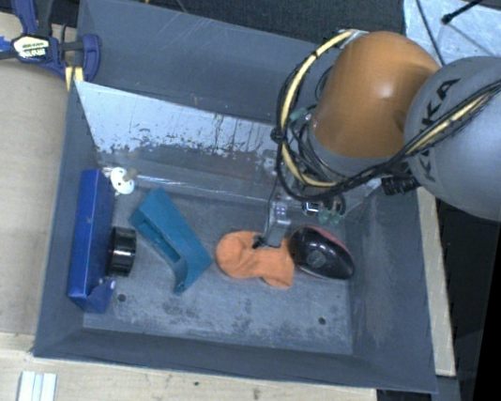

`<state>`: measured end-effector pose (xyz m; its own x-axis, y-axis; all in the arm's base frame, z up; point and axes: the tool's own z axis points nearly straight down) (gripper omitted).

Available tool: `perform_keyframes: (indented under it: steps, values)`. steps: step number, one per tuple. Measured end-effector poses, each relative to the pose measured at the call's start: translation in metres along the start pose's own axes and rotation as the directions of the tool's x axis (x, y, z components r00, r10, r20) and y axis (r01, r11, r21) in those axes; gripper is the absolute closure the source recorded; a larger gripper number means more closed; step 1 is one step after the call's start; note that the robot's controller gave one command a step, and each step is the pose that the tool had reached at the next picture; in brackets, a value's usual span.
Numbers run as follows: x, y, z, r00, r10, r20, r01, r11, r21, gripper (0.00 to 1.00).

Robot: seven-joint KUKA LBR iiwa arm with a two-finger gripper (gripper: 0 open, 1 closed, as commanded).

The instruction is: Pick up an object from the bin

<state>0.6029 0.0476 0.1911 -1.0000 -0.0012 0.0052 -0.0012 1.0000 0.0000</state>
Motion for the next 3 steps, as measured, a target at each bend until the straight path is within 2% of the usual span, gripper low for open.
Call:
perform_keyframes:
  steps: [1, 2, 3]
  values:
    - [-0.002, 0.0, -0.005, 1.0, 0.001, 0.009, -0.001, 1.0, -0.001, 0.0]
    - [-0.001, -0.051, 0.029, 0.999, 0.041, 0.012, -0.041, 0.999, -0.002, 0.0]
    - [0.002, -0.073, 0.053, 0.998, 0.061, 0.007, -0.061, 0.998, 0.006, 0.0]
